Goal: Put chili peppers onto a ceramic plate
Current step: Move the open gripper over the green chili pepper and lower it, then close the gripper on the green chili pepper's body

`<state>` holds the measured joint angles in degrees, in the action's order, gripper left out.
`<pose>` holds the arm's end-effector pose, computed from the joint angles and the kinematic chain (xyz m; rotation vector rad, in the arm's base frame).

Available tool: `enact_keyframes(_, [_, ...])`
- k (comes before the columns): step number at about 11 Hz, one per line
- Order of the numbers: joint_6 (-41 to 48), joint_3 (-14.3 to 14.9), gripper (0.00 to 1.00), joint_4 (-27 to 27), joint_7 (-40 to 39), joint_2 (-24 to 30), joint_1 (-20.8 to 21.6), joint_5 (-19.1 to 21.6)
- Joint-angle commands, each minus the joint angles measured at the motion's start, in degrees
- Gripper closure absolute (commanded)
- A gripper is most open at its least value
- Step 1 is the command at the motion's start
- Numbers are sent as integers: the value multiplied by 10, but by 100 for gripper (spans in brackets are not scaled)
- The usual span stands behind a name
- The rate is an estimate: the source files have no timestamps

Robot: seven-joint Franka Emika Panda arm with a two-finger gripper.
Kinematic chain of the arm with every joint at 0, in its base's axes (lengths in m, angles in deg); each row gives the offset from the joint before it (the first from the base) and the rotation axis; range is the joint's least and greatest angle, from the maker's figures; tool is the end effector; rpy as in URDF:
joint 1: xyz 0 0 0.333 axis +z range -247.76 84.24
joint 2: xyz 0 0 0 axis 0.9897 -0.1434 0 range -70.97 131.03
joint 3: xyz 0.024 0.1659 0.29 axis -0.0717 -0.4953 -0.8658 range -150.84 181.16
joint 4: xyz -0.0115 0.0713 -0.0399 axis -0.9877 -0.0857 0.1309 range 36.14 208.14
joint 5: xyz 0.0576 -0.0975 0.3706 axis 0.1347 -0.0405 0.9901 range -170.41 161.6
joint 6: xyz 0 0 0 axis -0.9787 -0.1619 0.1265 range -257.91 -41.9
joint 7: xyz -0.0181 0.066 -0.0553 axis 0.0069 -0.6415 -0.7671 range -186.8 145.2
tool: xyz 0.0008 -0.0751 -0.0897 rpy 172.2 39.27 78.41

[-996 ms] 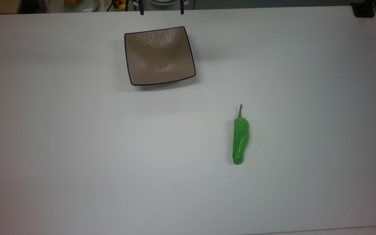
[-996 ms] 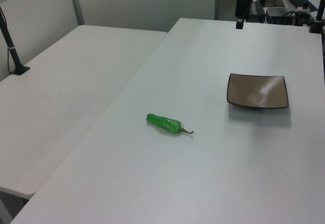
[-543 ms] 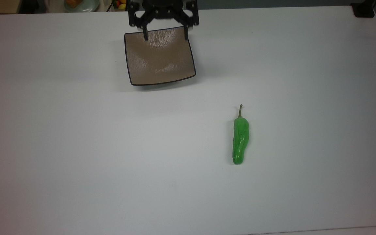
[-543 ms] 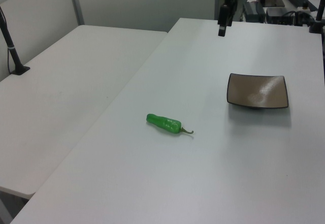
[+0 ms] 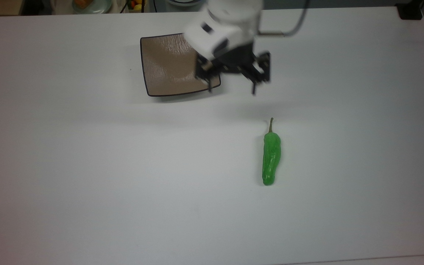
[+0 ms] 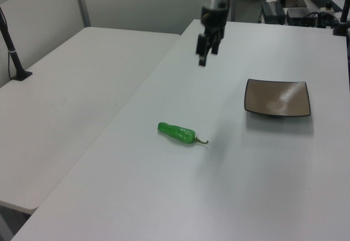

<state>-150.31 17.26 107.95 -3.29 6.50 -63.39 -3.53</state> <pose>0.6700 0.2021 0.5238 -3.0929 0.0325 -0.2087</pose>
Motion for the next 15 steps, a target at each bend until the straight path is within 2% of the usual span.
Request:
enact_keyframes(1, [-67, 5, 0, -29, 63, -70, 38, -28])
enact_keyframes(6, [-176, 4, 0, -23, 71, -146, 58, -32])
enact_keyframes(8, [-202, 3, 0, -23, 70, -169, 62, -45])
enact_keyframes(15, [-244, -6, 0, -22, 72, -202, 69, -50])
